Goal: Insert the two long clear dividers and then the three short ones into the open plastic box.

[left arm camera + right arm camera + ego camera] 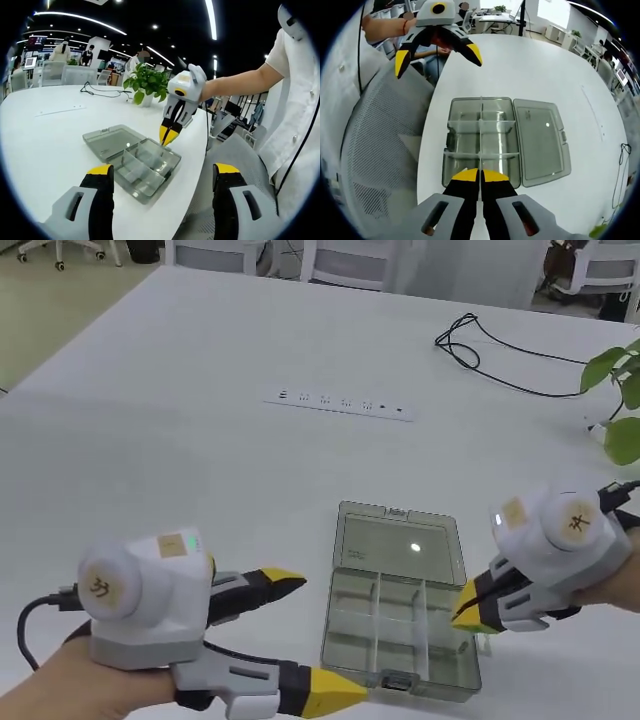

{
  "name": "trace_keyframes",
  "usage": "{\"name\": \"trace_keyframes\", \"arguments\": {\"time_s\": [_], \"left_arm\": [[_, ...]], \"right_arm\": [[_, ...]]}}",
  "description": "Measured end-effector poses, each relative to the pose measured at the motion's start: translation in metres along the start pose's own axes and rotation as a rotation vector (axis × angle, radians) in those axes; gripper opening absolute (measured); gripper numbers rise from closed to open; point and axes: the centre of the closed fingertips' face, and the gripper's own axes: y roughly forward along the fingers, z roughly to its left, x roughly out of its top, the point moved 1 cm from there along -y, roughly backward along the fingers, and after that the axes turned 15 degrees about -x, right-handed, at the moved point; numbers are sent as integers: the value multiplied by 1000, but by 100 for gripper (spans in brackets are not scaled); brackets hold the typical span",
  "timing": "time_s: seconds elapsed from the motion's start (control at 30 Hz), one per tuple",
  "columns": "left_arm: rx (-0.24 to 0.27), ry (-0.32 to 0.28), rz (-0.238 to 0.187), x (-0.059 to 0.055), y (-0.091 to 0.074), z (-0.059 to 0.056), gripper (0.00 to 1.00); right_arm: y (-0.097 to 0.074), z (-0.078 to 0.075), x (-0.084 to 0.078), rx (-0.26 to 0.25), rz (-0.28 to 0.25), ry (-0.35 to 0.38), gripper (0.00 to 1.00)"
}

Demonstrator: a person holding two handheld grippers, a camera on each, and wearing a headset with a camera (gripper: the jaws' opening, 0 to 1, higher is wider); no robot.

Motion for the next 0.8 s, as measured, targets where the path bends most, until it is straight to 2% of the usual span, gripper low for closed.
{"name": "trace_keyframes", "arguments": {"time_s": [0.37, 0.8], "left_arm": [[-2, -3, 6, -2, 0, -1, 83], [6, -6, 11, -5, -4, 3, 86]], "right_arm": [[13, 3, -6, -20, -21, -7, 3], [24, 6, -11, -27, 12, -47, 3]]}}
